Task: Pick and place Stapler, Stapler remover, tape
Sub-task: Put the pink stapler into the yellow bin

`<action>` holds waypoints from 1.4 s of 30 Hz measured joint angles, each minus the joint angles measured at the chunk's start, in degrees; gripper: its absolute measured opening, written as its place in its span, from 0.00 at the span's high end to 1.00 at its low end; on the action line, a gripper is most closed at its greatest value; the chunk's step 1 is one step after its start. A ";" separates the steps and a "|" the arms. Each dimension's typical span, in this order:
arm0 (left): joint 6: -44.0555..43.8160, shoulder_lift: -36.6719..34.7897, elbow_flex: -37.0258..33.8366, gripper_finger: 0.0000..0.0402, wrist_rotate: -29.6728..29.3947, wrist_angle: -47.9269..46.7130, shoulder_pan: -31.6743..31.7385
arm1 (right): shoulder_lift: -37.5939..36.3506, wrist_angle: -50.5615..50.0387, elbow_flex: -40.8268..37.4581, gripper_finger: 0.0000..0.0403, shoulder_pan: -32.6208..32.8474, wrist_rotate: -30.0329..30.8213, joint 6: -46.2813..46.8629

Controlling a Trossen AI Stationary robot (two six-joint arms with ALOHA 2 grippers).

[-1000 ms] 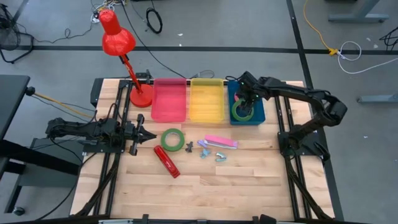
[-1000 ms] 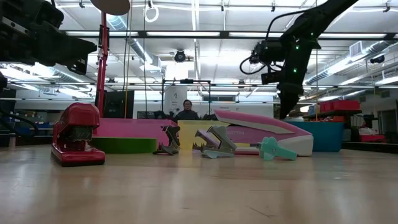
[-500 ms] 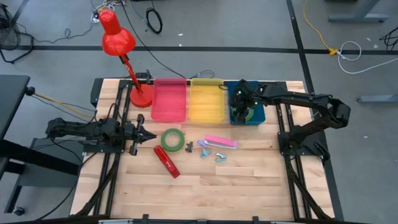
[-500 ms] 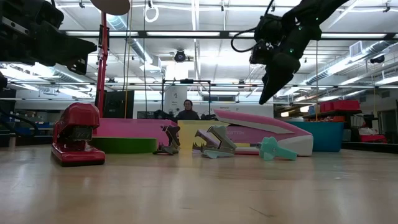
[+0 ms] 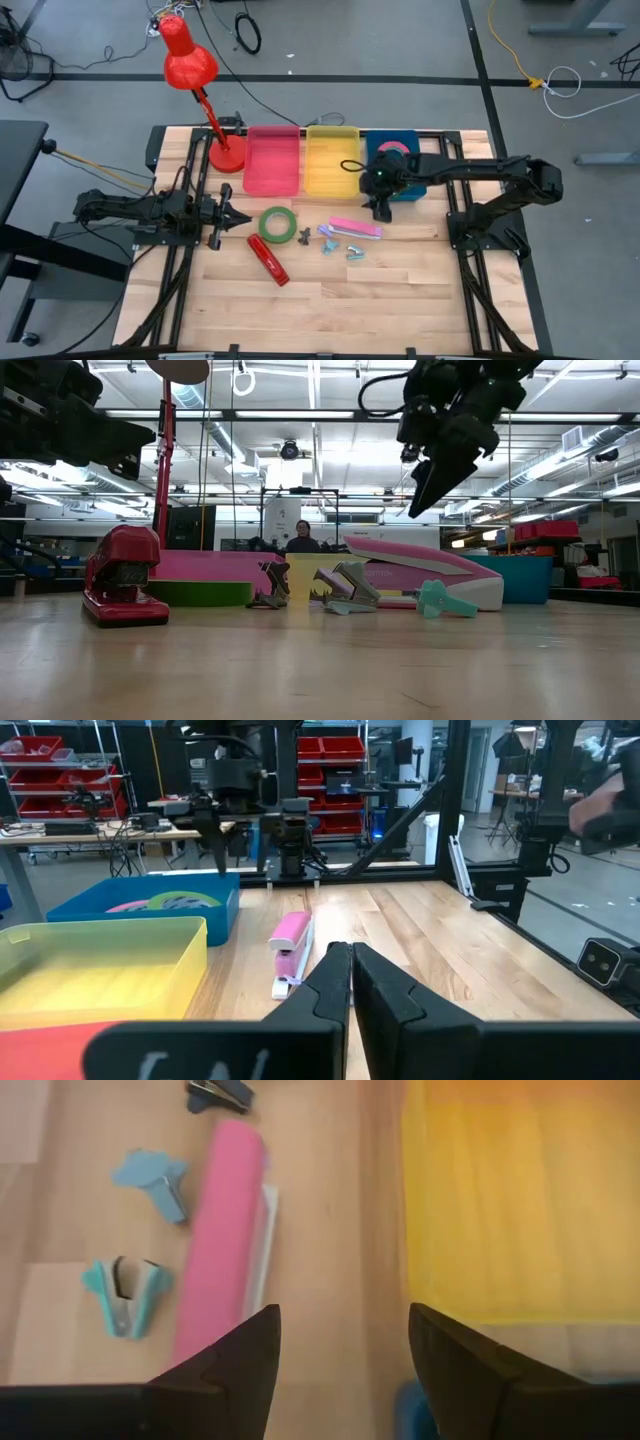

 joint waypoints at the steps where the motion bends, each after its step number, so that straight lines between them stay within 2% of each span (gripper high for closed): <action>1: 0.00 0.01 0.01 0.95 -0.01 0.01 0.00 | 0.01 0.38 0.00 0.45 0.54 -0.01 0.60; 17: 0.00 -0.01 0.02 0.95 0.01 0.00 0.00 | 0.01 2.26 0.00 0.45 7.22 0.02 2.60; 30: 0.00 -0.01 0.01 0.95 0.01 0.00 0.01 | 0.01 2.33 0.00 0.45 11.79 -0.24 8.37; 38: 0.00 0.00 0.01 0.95 0.00 -0.01 0.00 | 0.04 4.44 0.00 0.42 11.80 -0.43 9.83; 42: 0.00 0.00 0.02 0.95 0.00 0.00 0.01 | 0.04 4.46 0.00 0.36 11.42 4.95 14.54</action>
